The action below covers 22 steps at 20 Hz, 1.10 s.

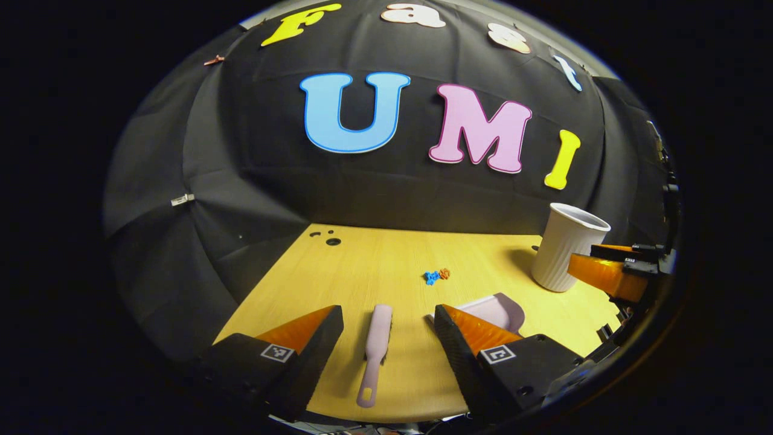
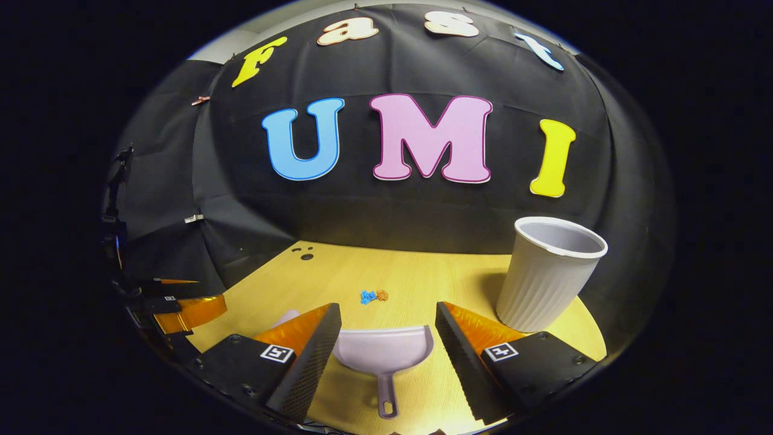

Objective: Pick up the small broom and dustpan from the desktop, sweep the trash into the dustpan with the broom, and then empty the trash into the garbage bin.

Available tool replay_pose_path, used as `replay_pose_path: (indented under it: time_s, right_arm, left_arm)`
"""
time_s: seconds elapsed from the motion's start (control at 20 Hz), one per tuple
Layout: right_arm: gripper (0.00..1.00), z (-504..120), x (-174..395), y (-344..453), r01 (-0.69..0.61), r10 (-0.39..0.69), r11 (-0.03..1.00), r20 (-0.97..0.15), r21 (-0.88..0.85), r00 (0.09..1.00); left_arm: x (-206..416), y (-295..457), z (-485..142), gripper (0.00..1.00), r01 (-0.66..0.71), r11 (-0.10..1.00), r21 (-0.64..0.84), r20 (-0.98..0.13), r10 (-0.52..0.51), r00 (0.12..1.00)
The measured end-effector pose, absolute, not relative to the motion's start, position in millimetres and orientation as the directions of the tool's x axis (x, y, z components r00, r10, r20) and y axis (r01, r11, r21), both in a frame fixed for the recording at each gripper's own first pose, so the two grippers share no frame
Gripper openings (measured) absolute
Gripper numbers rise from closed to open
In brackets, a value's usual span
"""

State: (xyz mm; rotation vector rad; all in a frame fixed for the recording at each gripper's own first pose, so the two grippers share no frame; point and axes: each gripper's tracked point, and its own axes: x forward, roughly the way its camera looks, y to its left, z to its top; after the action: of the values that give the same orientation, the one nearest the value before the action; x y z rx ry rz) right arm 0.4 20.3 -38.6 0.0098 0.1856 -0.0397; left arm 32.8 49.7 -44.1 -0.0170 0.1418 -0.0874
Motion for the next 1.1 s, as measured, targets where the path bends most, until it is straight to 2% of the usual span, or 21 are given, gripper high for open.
replay_pose_path:
  time_s: [0.25,0.65,1.1]
  right_arm:
    - [0.98,-51.0,-0.2,15.7,0.056,-0.051,0.998,-0.223,0.014,0.974]
    - [0.98,-69.8,-13.8,-0.7,0.095,-0.091,0.995,-0.265,0.004,0.96]
    - [0.98,-88.6,-36.5,-32.4,0.237,-0.206,0.97,-0.322,0.06,0.924]
  left_arm:
    - [55.5,55.7,-88.6,0.96,0.07,0.997,-0.026,-0.316,-0.075,0.946]
    - [105.2,63.2,-164.2,0.96,0.114,0.993,0.026,-0.583,-0.078,0.809]
    - [131.9,63.9,-215.7,0.93,0.147,0.986,0.083,-0.728,-0.04,0.684]
